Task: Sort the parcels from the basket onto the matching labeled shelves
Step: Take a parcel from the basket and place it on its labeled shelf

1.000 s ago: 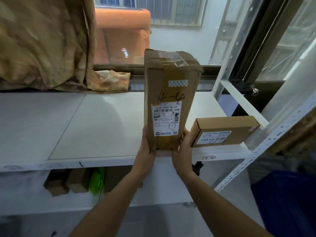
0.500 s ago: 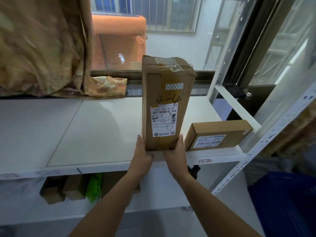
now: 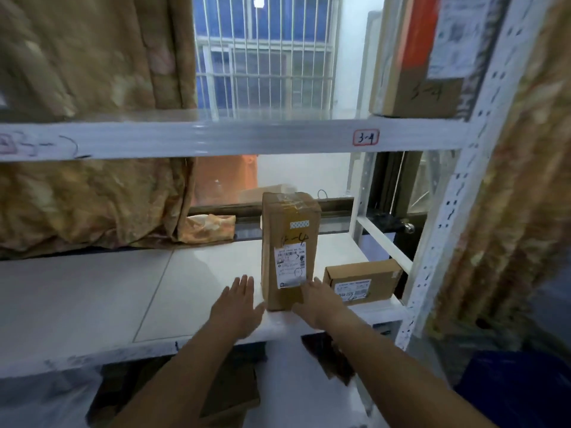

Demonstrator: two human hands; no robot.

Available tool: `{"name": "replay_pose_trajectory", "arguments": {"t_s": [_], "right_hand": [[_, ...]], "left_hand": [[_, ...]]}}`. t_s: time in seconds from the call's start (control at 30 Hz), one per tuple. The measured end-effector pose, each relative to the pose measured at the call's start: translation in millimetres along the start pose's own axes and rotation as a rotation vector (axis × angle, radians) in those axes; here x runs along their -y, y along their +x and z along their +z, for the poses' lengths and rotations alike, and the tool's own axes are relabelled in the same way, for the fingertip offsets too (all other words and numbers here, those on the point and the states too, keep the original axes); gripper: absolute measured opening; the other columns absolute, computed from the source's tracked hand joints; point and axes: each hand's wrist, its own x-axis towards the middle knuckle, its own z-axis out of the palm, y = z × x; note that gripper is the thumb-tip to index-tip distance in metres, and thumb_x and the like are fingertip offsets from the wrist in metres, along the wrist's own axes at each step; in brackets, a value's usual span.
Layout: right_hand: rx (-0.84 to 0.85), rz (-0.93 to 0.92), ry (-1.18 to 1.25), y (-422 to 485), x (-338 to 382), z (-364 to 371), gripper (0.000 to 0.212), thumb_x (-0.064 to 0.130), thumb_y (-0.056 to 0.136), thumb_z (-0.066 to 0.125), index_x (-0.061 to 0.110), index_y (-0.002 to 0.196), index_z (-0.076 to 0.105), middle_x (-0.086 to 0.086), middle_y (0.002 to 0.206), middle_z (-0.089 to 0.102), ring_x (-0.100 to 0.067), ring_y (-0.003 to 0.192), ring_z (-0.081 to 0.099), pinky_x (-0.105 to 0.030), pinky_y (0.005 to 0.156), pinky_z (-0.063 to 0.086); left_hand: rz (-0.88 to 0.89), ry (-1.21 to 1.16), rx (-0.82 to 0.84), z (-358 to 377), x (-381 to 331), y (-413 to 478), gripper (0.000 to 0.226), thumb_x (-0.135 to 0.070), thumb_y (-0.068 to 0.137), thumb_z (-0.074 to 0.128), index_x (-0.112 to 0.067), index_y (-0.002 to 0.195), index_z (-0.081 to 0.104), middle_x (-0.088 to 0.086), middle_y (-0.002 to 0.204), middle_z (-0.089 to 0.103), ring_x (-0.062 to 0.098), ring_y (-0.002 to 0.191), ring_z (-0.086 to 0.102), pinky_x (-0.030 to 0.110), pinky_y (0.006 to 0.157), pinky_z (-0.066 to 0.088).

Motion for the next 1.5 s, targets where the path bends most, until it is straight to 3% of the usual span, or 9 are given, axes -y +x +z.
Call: {"name": "replay_pose_trajectory", "arguments": {"t_s": [0.3,0.63,0.77,0.9,1.0,1.17,1.27,1.37,1.5], "right_hand": [[-0.160,-0.066,-0.210,-84.8,37.5,-131.9,0.043,0.038,0.093,0.050,0.022,0.133,0.051,-0.004,0.138,0.052,-0.026,0.129,0.046,-0.044,0.105,0.042],[-0.195,-0.180,-0.159,-197.2,58.2,-169.7,0.047,0.037,0.096,0.045,0.018,0.139,0.046,-0.007,0.144,0.048,-0.028,0.126,0.050,-0.040,0.102,0.043],[-0.156,-0.342,-0.147,-229.5,122.8,-129.1,0.047,0.033,0.093,0.047,0.011,0.135,0.049,-0.013,0.140,0.050,-0.033,0.124,0.051,-0.039,0.100,0.044],[-0.117,-0.577,-0.171,-267.8,224.7,-64.5,0.049,0.036,0.093,0.048,0.008,0.134,0.048,-0.016,0.138,0.049,-0.032,0.124,0.048,-0.036,0.097,0.042],[-0.011,-0.731,-0.186,-298.7,301.4,-17.5,0.053,0.036,0.096,0.044,0.008,0.141,0.041,-0.015,0.145,0.042,-0.032,0.132,0.041,-0.039,0.107,0.038],[0.077,-0.957,-0.183,-348.0,429.8,43.5,0.045,0.037,0.095,0.044,0.011,0.132,0.051,-0.014,0.132,0.052,-0.033,0.115,0.053,-0.041,0.096,0.046],[0.141,-1.072,-0.191,-374.2,506.9,84.5,0.050,0.037,0.096,0.044,0.010,0.139,0.046,-0.017,0.139,0.050,-0.035,0.121,0.051,-0.040,0.100,0.045],[0.232,-1.137,-0.199,-390.8,563.5,127.1,0.055,0.035,0.097,0.045,0.009,0.145,0.037,-0.015,0.152,0.036,-0.033,0.136,0.039,-0.040,0.110,0.037],[0.337,-1.130,-0.209,-397.9,611.1,190.7,0.045,0.037,0.096,0.045,0.013,0.134,0.051,-0.014,0.136,0.053,-0.032,0.119,0.053,-0.040,0.098,0.046]], "left_hand": [[0.071,-0.168,-0.170,-125.3,-46.2,-81.3,0.063,-0.045,0.098,0.028,-0.014,0.150,0.012,0.006,0.159,0.013,0.024,0.146,0.017,0.040,0.115,0.022],[-0.066,-0.191,-0.297,-159.8,-57.6,-233.9,0.064,-0.044,0.099,0.028,-0.011,0.151,0.010,0.007,0.160,0.007,0.024,0.147,0.010,0.041,0.118,0.012],[-0.261,-0.132,-0.241,-138.5,-8.9,-330.4,0.067,-0.048,0.098,0.025,-0.014,0.152,0.003,0.005,0.160,0.001,0.026,0.146,0.015,0.041,0.115,0.021],[-0.531,-0.068,-0.180,-120.7,82.5,-440.3,0.068,-0.047,0.099,0.025,-0.012,0.151,0.001,0.007,0.160,0.000,0.028,0.146,0.010,0.040,0.118,0.016],[-0.725,-0.063,-0.206,-116.5,148.8,-524.8,0.067,-0.047,0.099,0.024,-0.011,0.151,0.001,0.007,0.160,0.000,0.027,0.147,0.009,0.040,0.120,0.013],[-0.937,-0.048,-0.185,-92.0,233.8,-647.0,0.068,-0.047,0.099,0.023,-0.012,0.151,-0.003,0.004,0.160,-0.005,0.019,0.148,0.001,0.033,0.120,0.004],[-1.071,-0.059,-0.144,-74.2,280.7,-710.9,0.071,-0.049,0.098,0.024,-0.012,0.151,-0.005,0.005,0.160,-0.006,0.019,0.148,0.002,0.032,0.118,0.006],[-1.164,-0.081,-0.132,-59.9,327.1,-759.6,0.074,-0.052,0.096,0.029,-0.014,0.151,-0.004,0.004,0.160,-0.004,0.019,0.148,0.003,0.034,0.119,0.008],[-1.221,-0.103,-0.039,-33.2,385.0,-796.9,0.071,-0.051,0.097,0.025,-0.014,0.151,-0.005,0.005,0.160,-0.007,0.019,0.148,0.000,0.034,0.120,0.005]]}}
